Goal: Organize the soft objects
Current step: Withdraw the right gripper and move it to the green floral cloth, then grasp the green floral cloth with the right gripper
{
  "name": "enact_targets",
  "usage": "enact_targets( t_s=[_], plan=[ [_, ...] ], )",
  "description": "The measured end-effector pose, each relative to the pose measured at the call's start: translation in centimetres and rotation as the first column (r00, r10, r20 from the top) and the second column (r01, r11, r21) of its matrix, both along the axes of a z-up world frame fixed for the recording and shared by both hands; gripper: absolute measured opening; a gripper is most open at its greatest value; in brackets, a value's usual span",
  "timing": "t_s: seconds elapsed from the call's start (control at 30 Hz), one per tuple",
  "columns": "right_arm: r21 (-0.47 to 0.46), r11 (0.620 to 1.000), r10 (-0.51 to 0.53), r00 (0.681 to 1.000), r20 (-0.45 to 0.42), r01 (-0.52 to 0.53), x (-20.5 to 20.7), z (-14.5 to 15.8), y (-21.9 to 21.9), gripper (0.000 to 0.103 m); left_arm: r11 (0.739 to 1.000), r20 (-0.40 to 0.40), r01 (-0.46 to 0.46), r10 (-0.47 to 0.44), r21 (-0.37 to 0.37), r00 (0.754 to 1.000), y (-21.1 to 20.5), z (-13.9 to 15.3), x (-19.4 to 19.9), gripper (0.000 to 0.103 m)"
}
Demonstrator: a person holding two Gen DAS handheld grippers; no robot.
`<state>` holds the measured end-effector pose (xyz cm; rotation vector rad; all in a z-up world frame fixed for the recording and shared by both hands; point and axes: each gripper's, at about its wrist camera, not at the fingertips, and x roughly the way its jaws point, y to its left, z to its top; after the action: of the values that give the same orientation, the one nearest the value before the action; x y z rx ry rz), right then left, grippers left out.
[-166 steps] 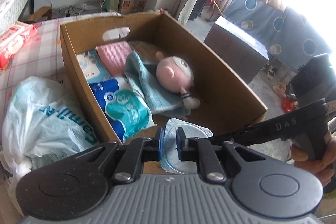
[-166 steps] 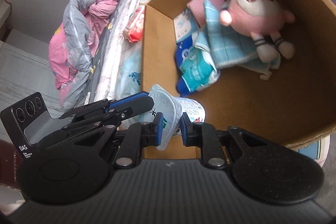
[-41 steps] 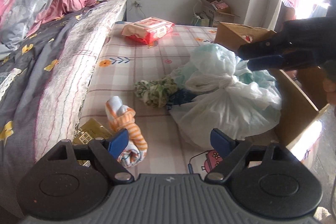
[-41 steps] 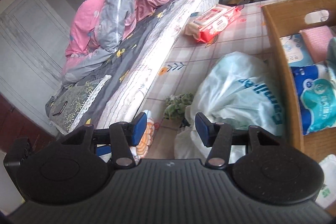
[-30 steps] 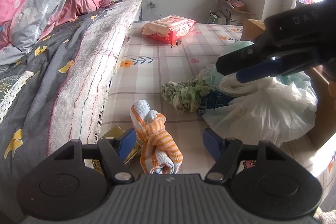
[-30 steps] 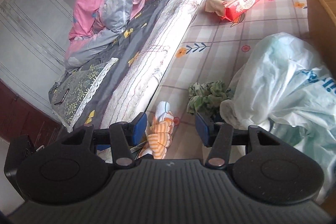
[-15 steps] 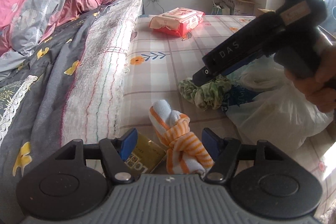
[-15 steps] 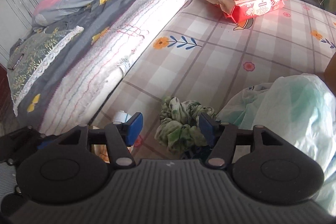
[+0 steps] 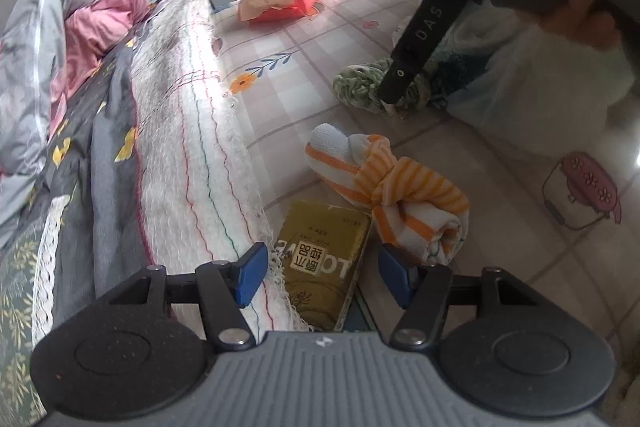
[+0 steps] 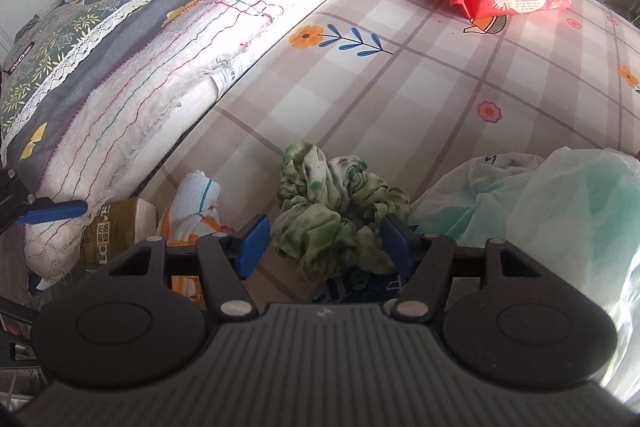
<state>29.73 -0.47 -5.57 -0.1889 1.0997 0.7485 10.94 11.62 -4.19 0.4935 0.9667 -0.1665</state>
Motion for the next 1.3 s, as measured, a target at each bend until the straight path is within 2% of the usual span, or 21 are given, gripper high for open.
enact_targets(
  t_s=[0.1,0.2,0.3,0.4,0.5,0.57,0.63,0.73,0.9,1.03,1.17,1.3],
  plan=[
    [-0.008,1.000,0.016,1.000,-0.013,-0.016,0.3,0.0,0.1,0.062,0.997,-0.047,0.069,-0.067,0.036,0.997,0.0,-0.5,1.1,0.064],
    [-0.023,1.000,0.020,1.000,-0.019,-0.021,0.7,-0.3,0.2,0.063,0.993,-0.127,0.111,-0.105,0.037,0.986,0.3,-1.2,2.7,0.066],
    [-0.031,0.999,0.024,0.999,-0.031,-0.025,0.9,-0.8,0.4,0.063,0.992,-0.187,0.122,-0.115,0.028,0.976,0.5,-1.7,3.9,0.066],
    [-0.023,1.000,0.019,0.999,-0.048,-0.020,1.3,-1.2,0.3,0.064,0.992,-0.209,0.130,-0.125,0.010,0.970,0.5,-1.7,4.6,0.066],
    [0.001,1.000,0.006,0.998,-0.066,-0.006,1.6,-1.5,0.2,0.064,0.995,-0.214,0.101,-0.103,-0.021,0.971,0.8,-1.5,5.0,0.057],
    [0.008,1.000,0.003,0.998,-0.061,-0.002,1.6,-1.5,0.2,0.060,0.996,-0.199,0.089,-0.091,-0.022,0.976,0.9,-1.5,4.8,0.055],
    [0.010,1.000,-0.003,0.999,-0.048,0.004,1.5,-1.5,0.1,0.047,0.997,-0.176,0.082,-0.083,-0.012,0.981,0.6,-1.3,4.2,0.053],
    [0.036,0.999,-0.025,0.999,-0.048,0.027,1.6,-1.2,-0.4,0.034,0.998,-0.126,0.066,-0.067,-0.011,0.990,0.5,-0.5,3.4,0.053],
    [0.142,0.986,-0.081,0.996,-0.048,0.088,1.4,0.2,-2.1,0.032,0.997,-0.031,-0.006,0.004,-0.080,1.000,0.8,1.9,2.3,0.052],
    [0.270,0.953,-0.121,0.989,-0.087,0.140,1.1,1.7,-4.0,0.032,0.986,0.039,-0.053,0.060,-0.155,0.997,0.9,3.7,1.1,0.053],
    [0.372,0.910,-0.144,0.981,-0.129,0.182,0.5,3.1,-6.2,0.032,0.966,0.102,-0.094,0.121,-0.240,0.987,0.9,5.1,-0.2,0.053],
    [0.428,0.880,-0.160,0.977,-0.142,0.206,-0.5,4.4,-8.1,0.032,0.942,0.145,-0.148,0.199,-0.302,0.969,0.7,6.1,-0.8,0.053]
  ],
)
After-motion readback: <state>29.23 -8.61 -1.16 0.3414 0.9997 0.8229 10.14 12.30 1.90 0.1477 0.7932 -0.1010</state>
